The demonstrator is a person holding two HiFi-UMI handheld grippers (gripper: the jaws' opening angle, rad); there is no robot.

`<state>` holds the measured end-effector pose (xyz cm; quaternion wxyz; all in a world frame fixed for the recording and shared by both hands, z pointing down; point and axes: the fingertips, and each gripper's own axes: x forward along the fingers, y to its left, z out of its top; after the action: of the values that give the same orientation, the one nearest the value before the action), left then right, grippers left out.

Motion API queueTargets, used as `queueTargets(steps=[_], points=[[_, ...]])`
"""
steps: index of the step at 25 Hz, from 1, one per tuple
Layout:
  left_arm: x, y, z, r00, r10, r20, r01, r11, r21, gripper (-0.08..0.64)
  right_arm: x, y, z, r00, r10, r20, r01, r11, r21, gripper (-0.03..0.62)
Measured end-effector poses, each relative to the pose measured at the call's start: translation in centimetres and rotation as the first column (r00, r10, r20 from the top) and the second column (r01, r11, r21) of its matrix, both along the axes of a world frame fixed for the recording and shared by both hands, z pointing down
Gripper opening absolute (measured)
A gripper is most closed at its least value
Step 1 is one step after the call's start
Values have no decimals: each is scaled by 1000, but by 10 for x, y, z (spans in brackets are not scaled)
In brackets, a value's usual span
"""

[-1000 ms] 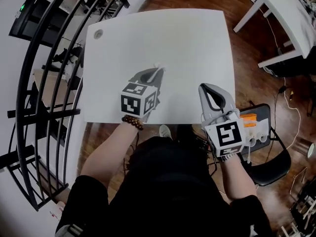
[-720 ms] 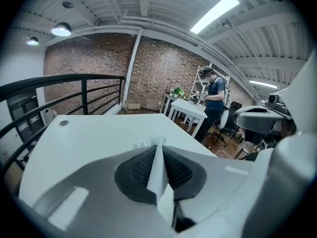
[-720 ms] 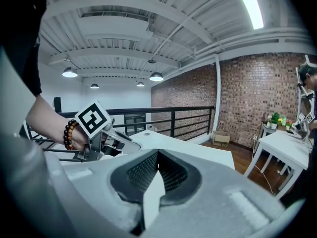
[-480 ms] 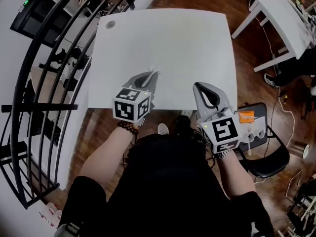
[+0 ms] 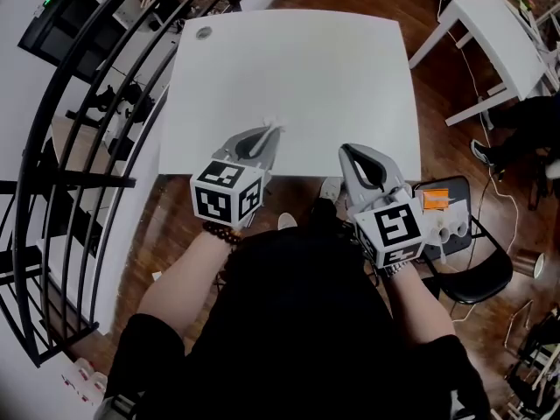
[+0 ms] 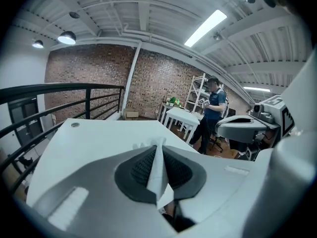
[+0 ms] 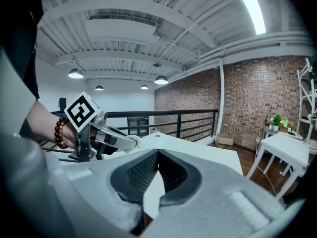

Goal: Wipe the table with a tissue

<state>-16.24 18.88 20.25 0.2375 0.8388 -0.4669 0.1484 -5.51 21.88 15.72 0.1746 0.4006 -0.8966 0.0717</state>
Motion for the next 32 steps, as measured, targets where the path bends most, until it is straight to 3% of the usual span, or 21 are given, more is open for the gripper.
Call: queueTargets(steps=[32], points=[[1,36,-30,1000,-3,-12,4,997,83,23,-15,17,-11,999,-34,37,33,999,26,-8]])
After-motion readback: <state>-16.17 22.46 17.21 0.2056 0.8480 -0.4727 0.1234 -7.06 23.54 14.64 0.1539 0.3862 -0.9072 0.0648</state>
